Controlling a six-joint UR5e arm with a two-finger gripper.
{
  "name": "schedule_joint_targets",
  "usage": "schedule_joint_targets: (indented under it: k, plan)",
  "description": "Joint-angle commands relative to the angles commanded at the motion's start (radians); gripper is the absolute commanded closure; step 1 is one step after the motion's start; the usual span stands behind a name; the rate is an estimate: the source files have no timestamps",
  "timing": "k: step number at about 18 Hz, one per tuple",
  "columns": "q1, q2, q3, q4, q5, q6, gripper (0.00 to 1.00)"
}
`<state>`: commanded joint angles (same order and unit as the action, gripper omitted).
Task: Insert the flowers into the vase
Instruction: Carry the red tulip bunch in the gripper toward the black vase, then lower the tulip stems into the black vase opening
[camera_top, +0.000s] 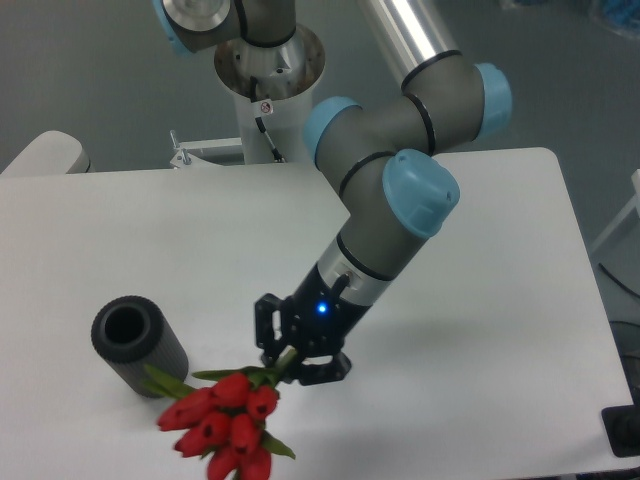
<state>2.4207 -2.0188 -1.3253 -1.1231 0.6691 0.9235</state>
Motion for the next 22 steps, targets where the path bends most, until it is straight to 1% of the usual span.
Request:
schedule_joint_targets:
  k: [2, 3, 5, 7, 8, 11, 12, 14, 16, 19, 22]
  plan:
    - [-0.006, 0.015, -0.011, 0.048, -0.064, -0.009, 1.00]
    - [-0.008, 0.022, -0.014, 0.063, -0.115, -0.023, 1.00]
    - [-0.006, 0.028, -0.015, 0.089, -0.213, -0.043, 1.00]
    - [-0.008, 0.037, -0.026, 0.108, -0.262, -0.041, 1.00]
    - [-0.009, 0.041, -0.041, 0.124, -0.290, -0.035, 1.00]
    - [-0.018, 0.055, -0.106, 0.224, -0.402, -0.034, 1.00]
    - [-0.022, 0.058, -0.121, 0.239, -0.423, -0.034, 1.00]
    - [-0.022, 0.064, -0.130, 0.246, -0.454, -0.034, 1.00]
    - [-0.023, 0.072, -0.144, 0.247, -0.457, -0.034, 1.00]
    - [-0.041, 0.101, -0.204, 0.250, -0.456, 0.006, 0.99]
    - [-0.055, 0.109, -0.273, 0.270, -0.456, 0.076, 0.96]
